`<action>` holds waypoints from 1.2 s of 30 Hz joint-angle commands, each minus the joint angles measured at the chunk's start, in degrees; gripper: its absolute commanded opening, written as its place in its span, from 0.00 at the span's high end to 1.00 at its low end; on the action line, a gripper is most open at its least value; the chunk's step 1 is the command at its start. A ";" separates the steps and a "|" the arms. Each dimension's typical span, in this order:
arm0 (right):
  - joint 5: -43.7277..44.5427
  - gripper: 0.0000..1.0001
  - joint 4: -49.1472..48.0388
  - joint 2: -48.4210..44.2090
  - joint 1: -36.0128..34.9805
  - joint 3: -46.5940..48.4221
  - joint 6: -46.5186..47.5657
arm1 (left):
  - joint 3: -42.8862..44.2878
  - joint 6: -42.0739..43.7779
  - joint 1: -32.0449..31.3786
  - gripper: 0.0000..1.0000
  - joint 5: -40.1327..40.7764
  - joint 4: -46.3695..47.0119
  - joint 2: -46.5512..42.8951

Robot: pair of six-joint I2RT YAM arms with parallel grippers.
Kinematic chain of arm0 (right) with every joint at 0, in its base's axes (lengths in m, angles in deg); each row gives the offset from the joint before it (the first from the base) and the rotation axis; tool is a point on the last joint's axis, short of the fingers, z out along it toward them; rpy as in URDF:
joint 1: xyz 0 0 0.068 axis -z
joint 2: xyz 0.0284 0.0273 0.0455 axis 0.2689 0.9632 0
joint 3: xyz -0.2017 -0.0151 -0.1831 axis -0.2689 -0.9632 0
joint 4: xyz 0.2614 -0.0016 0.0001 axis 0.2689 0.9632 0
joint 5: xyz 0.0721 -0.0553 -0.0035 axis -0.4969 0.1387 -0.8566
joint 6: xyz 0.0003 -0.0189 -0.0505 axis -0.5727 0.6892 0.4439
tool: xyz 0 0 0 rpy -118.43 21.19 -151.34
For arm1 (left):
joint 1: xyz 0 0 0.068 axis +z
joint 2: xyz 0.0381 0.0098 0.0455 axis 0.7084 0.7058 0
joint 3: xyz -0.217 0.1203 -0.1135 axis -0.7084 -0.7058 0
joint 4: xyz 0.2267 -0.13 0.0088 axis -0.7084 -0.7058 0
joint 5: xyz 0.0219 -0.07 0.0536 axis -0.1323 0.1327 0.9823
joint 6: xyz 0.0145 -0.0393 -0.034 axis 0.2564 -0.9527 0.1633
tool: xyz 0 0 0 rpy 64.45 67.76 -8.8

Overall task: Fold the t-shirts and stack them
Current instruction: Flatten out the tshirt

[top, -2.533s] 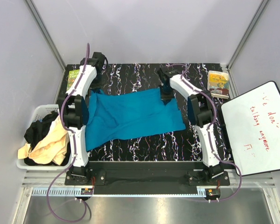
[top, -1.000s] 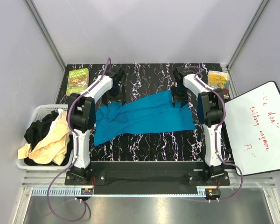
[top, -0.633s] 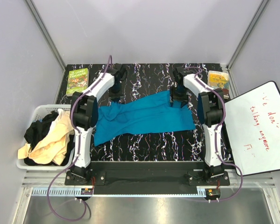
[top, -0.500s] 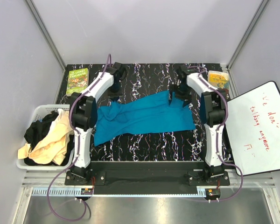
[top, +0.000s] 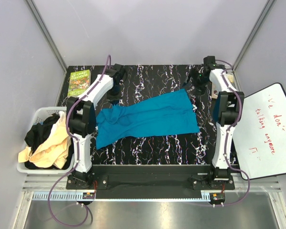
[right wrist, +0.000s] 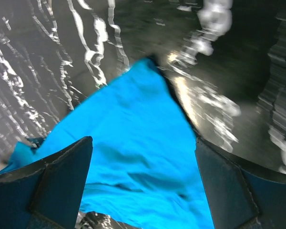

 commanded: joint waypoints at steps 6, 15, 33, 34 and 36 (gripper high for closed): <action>-7.35 0.07 -1.99 9.17 -1.13 8.96 -2.49 | -1.09 0.68 0.02 1.00 1.46 0.47 -2.87; -5.59 0.09 -1.73 9.44 -1.13 10.20 -1.44 | -0.92 0.94 0.02 1.00 1.72 0.55 -2.87; -1.11 0.14 -1.29 13.57 -1.74 12.57 2.26 | -1.10 1.29 0.02 1.00 0.49 0.47 -2.43; -0.84 0.14 -1.29 13.66 -2.35 12.05 2.52 | -0.92 1.29 0.02 1.00 0.58 0.55 -2.43; -0.75 0.21 -1.11 14.36 -4.02 11.43 2.87 | -0.57 1.29 0.02 1.00 0.67 0.38 -2.43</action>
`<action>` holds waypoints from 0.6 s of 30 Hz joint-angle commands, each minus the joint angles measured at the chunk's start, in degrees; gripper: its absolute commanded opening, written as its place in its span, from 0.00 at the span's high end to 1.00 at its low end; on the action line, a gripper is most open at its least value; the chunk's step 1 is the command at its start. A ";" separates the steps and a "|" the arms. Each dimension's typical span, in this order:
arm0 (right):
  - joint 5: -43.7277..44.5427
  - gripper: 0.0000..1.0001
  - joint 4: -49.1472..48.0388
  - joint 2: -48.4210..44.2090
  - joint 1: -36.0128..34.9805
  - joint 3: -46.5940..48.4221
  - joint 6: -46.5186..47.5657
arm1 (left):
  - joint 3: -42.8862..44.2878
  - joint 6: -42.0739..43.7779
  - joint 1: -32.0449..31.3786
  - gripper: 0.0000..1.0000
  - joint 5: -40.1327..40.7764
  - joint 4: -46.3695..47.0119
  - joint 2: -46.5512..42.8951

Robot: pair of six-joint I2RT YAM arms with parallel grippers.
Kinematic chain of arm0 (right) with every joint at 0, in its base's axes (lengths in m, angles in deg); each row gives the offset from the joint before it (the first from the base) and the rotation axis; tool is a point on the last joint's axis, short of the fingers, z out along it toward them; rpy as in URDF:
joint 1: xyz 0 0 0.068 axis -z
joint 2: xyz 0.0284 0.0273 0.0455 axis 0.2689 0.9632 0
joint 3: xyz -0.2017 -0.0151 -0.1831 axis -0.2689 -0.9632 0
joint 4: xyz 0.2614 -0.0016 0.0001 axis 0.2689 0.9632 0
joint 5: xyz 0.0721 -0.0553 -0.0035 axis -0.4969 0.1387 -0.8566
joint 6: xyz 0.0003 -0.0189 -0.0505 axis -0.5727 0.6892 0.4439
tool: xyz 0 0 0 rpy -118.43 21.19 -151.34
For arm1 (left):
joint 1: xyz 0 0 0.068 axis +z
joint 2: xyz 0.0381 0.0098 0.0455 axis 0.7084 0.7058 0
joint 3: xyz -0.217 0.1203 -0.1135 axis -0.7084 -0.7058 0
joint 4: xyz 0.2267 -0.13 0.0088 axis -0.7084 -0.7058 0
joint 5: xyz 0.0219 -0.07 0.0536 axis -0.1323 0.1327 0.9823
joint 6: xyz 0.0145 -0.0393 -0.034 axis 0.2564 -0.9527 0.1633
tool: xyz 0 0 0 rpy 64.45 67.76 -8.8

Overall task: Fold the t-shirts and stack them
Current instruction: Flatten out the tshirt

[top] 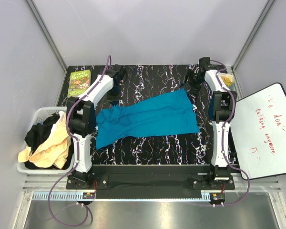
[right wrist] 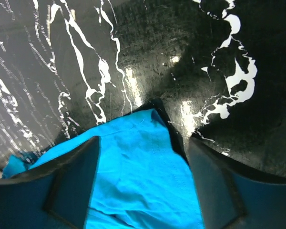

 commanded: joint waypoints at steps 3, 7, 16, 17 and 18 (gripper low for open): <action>2.07 0.45 0.46 3.30 -5.34 -1.39 2.59 | 1.20 0.85 0.02 1.00 0.85 -0.13 -2.32; 3.82 0.94 1.60 4.18 -9.12 -1.92 3.38 | 2.70 0.85 0.02 1.00 1.28 -1.35 -2.06; 11.03 1.00 4.24 -5.29 -10.36 -6.83 6.46 | 6.39 0.86 0.11 1.00 2.43 -3.20 -3.37; 12.95 1.00 4.33 -8.53 -10.19 -7.10 6.81 | 7.26 0.77 0.20 1.00 2.52 -3.38 -3.63; 13.84 1.00 4.15 -10.04 -10.10 -7.62 7.07 | 7.88 0.68 0.20 1.00 2.78 -3.64 -3.90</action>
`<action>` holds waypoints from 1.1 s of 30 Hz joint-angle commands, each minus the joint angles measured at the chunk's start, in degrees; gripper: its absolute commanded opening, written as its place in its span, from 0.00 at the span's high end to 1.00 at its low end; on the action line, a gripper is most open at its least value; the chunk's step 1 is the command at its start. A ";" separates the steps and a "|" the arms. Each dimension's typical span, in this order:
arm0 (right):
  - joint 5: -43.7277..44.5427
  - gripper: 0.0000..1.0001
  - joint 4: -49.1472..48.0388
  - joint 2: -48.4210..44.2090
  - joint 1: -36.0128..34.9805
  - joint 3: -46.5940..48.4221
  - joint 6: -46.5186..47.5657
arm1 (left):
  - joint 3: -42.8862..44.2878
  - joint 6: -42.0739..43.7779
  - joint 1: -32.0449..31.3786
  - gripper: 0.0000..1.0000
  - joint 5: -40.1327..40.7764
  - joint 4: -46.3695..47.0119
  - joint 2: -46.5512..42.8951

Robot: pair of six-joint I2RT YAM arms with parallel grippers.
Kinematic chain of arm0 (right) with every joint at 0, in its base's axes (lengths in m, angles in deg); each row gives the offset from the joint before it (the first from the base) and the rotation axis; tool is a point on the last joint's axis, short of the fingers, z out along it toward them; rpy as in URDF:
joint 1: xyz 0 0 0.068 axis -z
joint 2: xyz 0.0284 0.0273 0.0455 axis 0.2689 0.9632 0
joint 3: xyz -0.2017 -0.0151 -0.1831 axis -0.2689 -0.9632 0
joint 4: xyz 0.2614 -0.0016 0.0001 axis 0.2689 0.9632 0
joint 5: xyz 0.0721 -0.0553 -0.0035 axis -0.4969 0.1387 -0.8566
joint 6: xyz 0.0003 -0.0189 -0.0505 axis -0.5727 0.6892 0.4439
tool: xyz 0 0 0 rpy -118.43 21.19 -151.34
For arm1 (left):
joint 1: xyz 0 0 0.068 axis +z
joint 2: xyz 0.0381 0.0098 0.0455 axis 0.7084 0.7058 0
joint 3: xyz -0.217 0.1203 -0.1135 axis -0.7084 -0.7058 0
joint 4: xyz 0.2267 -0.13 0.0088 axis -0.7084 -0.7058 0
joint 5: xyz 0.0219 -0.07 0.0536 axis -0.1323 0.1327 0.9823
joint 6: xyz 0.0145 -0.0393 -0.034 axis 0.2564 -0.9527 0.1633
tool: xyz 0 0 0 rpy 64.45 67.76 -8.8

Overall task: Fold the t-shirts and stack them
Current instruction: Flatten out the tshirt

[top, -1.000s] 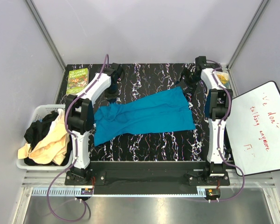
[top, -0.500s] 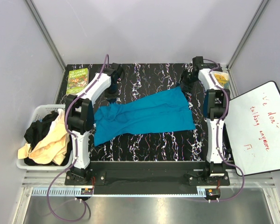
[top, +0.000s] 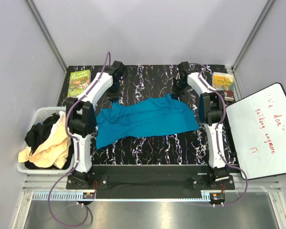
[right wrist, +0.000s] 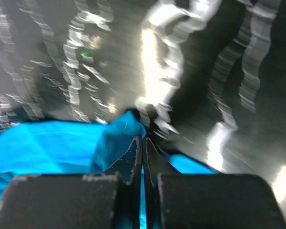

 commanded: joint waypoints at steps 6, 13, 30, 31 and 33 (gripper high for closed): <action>14.15 1.00 3.37 -18.16 3.17 -1.53 3.62 | 9.79 -0.95 1.14 1.00 4.06 -1.74 -6.86; 16.97 1.00 3.28 -26.07 3.97 1.37 3.62 | 18.84 -0.69 2.11 1.00 4.06 -1.83 -9.67; 18.29 1.00 1.61 -52.08 3.71 -3.45 5.99 | 21.66 3.53 2.37 1.00 5.12 0.36 -30.84; 17.59 1.00 1.35 -55.23 3.70 -4.07 6.26 | 21.31 4.14 2.37 1.00 4.68 0.45 -32.08; 17.50 1.00 1.00 -58.58 3.27 -6.44 6.79 | 20.35 4.50 2.37 1.00 3.36 0.89 -35.76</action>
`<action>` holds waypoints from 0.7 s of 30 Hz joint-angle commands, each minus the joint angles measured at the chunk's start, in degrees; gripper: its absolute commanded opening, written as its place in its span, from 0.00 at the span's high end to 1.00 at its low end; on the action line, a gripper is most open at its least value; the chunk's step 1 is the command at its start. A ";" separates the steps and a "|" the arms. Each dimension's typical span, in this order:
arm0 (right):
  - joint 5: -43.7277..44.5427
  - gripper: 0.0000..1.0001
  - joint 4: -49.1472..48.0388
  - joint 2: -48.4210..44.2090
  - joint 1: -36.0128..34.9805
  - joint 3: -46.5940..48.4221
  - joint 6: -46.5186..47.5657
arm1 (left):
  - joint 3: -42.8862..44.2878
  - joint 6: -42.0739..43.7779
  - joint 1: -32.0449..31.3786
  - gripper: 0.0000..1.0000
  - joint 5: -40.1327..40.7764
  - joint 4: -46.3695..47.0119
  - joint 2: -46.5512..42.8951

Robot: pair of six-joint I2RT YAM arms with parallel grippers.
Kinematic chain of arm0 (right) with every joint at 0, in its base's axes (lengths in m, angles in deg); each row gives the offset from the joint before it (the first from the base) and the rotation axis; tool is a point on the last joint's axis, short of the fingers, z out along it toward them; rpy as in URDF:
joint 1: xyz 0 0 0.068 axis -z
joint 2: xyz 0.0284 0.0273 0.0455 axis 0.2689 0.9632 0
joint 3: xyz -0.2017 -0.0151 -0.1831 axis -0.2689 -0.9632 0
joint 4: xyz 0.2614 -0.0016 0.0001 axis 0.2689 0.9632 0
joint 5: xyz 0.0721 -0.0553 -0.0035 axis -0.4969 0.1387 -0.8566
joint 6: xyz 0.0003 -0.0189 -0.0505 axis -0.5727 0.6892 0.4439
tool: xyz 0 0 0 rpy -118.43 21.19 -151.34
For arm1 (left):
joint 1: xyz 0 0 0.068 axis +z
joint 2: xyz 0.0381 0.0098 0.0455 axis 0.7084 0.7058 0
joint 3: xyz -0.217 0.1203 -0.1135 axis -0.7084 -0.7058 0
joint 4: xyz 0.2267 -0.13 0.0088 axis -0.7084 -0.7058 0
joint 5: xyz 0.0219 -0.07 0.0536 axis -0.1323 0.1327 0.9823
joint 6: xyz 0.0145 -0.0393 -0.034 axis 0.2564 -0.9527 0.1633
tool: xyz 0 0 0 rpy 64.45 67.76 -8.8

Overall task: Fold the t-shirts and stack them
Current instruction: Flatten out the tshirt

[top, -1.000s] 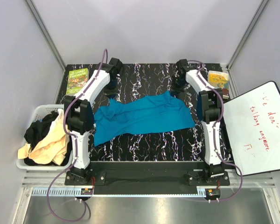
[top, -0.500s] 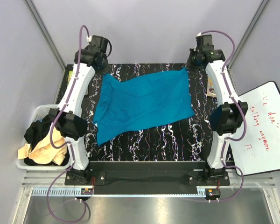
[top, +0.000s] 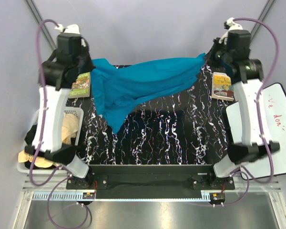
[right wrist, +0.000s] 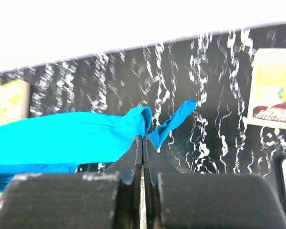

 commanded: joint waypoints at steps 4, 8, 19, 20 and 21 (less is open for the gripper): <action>-1.53 1.00 -3.78 -19.30 -1.72 -6.16 2.79 | -1.67 4.20 -1.52 1.00 -1.92 3.36 -14.47; -1.35 1.00 -3.69 -26.00 -1.72 -9.14 3.05 | -3.34 5.26 -2.84 1.00 -3.41 3.72 -19.75; 3.92 1.00 -3.77 -31.64 -1.72 -16.25 1.74 | 6.22 6.40 -4.25 1.00 -3.15 5.47 -15.03; 3.92 1.00 -4.65 -31.29 -1.72 -17.14 1.74 | 7.19 6.31 -4.25 1.00 -2.98 5.91 -12.05; 4.09 1.00 -6.22 -30.33 -1.64 -18.02 1.65 | 8.51 6.31 -4.07 1.00 -3.06 6.35 -10.46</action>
